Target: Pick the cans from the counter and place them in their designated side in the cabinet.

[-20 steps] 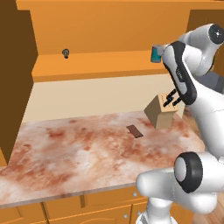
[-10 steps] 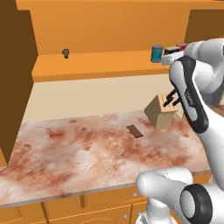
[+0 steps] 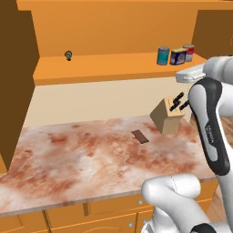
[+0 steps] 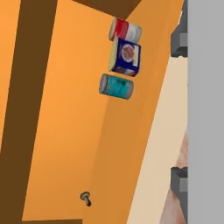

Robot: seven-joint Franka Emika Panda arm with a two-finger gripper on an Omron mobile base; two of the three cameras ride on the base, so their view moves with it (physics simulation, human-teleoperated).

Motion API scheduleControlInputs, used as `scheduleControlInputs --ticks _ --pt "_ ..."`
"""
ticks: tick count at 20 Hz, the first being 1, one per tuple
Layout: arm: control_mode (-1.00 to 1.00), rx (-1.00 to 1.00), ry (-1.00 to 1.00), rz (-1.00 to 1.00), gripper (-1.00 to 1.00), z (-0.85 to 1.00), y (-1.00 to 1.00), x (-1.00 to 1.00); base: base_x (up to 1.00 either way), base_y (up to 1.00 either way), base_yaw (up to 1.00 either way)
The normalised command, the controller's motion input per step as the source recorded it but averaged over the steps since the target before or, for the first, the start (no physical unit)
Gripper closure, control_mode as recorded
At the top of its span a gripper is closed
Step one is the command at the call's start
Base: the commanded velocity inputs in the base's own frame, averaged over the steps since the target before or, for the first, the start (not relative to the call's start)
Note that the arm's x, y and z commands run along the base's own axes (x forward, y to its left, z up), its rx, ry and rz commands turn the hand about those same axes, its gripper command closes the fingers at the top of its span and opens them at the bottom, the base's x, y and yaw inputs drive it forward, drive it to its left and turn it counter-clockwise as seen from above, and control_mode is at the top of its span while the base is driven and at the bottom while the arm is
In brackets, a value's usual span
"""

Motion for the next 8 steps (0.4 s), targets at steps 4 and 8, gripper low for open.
scheduleControlInputs --ticks 4,8 --pt "-1.0 -0.04 0.0 0.03 -1.0 -0.11 0.05 -0.8 0.0 0.0 0.0" --pt "-1.0 -0.04 0.0 0.03 -1.0 -0.13 0.03 -0.77 0.0 0.0 0.0"
